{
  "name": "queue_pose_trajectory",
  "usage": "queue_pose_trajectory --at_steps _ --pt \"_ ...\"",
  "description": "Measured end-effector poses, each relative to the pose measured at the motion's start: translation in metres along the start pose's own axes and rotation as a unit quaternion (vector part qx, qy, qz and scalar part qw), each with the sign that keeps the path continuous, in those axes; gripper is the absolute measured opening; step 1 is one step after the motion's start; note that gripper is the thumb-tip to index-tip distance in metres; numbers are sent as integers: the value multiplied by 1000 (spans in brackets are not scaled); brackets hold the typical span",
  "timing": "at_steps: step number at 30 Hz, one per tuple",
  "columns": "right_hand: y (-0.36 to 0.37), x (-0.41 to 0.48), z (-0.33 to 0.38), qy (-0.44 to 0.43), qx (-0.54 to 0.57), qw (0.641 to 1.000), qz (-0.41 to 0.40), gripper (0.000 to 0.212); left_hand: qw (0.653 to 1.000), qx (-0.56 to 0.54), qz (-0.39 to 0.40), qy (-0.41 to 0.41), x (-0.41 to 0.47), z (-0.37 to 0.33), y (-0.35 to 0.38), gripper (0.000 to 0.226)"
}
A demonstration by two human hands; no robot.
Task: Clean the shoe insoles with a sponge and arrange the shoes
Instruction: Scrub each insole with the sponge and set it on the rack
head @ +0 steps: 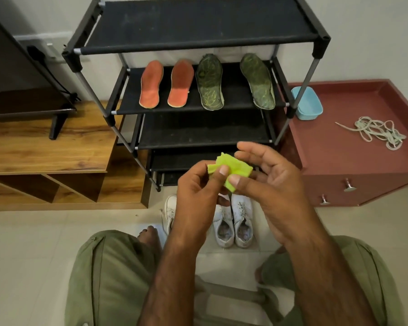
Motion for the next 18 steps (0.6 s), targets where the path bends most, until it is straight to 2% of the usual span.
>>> queue_pose_trajectory --at_steps 4,8,14,18 --pt "-9 7 -3 -12 -34 997 -72 8 1000 -4 -7 10 3 1 2 14" --pt "-5 8 -9 37 3 999 -31 23 999 23 -26 13 6 3 5 15" --pt "-14 16 -15 42 36 998 -41 12 1000 9 9 -1 15 5 8 18" --pt "-17 32 -17 48 50 995 -69 14 999 -12 -20 -47 49 4 12 27"
Point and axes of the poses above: each hand's wrist, its own x-axis towards the middle knuckle, its own y-axis out of the palm, z = x × y, the point moved 4 cm from there along x, towards the middle knuckle, and after that the axes turned 6 degrees about x, right-handed, at the moved point
